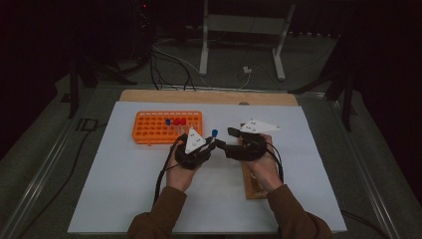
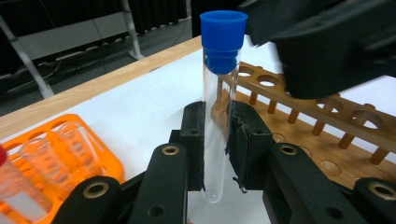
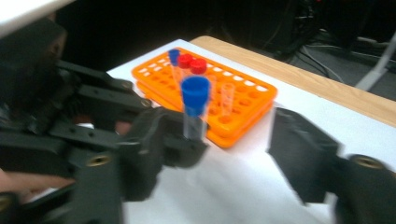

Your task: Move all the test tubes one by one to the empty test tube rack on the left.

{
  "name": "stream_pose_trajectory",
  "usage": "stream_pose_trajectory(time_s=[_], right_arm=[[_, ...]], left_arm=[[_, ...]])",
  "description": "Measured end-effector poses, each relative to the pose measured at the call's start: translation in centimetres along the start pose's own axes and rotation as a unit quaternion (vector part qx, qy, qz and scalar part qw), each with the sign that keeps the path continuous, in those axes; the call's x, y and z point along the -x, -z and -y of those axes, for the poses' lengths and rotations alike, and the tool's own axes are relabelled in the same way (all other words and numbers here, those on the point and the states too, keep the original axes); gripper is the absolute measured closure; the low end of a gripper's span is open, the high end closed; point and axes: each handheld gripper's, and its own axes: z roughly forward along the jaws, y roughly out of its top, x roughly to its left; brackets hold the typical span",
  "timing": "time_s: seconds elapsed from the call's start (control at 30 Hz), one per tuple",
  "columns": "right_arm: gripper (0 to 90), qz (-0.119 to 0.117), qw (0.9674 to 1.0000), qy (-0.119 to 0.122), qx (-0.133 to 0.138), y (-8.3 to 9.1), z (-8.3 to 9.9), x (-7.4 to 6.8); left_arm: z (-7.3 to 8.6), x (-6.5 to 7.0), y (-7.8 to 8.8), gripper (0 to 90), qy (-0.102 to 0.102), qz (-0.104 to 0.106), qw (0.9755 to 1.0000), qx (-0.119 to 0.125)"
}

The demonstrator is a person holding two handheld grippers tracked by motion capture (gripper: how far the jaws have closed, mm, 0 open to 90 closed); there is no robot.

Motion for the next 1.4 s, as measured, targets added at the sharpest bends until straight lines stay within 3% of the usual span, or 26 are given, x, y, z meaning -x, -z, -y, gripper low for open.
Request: stream_pose_trajectory(time_s=[0.13, 0.37, 1.0, 1.4], right_arm=[[15.0, 0.035, 0.9994, 0.006, -0.004, 0.2, 0.5, 0.0], [2.3, 0.049, 0.9987, -0.001, -0.011, 0.7, 1.4, 0.6], [0.0, 0.072, 0.9974, -0.008, -0.002, 3.7, 3.6, 1.3], [0.0, 0.084, 0.9963, -0.016, 0.004, 5.5, 5.1, 1.9]], left_arm=[[0.1, -0.6, 0.3, 76.6, 0.009, -0.008, 0.9999, 0.002], [0.3, -1.6, 0.9, 76.6, 0.019, -0.02, 0.9996, 0.003], [0.7, -4.2, 2.3, 76.5, 0.039, -0.047, 0.9981, 0.008], [1.2, -6.5, 3.3, 76.5, 0.048, -0.077, 0.9958, 0.013]])
